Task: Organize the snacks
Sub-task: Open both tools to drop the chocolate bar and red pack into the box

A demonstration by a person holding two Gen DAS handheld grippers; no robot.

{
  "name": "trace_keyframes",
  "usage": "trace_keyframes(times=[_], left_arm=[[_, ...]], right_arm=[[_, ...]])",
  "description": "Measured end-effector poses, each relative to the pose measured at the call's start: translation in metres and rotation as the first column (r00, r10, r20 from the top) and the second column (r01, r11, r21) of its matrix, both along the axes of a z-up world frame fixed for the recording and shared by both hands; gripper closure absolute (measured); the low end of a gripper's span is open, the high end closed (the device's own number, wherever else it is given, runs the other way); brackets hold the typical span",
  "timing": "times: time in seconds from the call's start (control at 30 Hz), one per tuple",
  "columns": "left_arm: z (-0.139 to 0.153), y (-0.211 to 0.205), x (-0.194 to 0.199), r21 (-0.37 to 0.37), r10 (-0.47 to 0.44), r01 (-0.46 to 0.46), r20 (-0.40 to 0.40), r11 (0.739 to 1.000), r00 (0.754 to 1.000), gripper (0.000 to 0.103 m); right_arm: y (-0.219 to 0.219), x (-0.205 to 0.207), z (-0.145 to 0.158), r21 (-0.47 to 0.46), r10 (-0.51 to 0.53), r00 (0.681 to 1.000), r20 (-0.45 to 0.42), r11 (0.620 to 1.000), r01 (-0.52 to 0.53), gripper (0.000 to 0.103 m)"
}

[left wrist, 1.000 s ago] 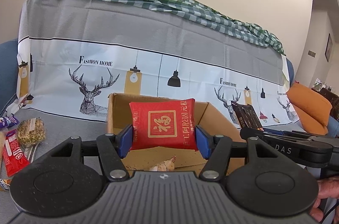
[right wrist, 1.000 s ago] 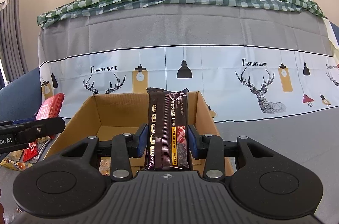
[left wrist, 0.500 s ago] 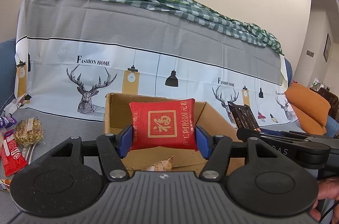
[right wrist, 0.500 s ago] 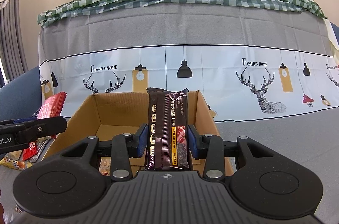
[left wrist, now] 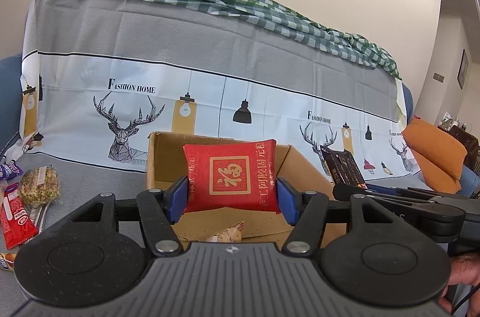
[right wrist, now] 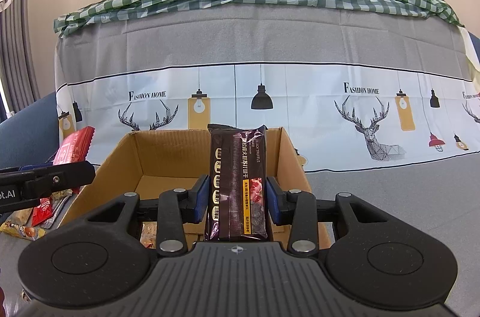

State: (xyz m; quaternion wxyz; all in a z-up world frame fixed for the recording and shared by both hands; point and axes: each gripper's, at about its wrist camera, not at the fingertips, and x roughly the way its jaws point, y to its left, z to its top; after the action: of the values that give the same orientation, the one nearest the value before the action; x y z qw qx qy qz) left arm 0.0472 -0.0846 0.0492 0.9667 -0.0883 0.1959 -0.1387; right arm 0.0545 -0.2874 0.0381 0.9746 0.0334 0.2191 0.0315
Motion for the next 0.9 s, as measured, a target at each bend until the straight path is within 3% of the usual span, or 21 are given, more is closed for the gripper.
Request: trace_keyframes(times=[0.9], left_arm=[[0.0006,-0.0044,-0.0014,-0.006,-0.017,0.017,0.006,1.0,1.0,0.037]], right_arm=[[-0.0003,0.0007,-0.0005,-0.005,0.006,1.0,0.001,1.0,-0.006,0.062]])
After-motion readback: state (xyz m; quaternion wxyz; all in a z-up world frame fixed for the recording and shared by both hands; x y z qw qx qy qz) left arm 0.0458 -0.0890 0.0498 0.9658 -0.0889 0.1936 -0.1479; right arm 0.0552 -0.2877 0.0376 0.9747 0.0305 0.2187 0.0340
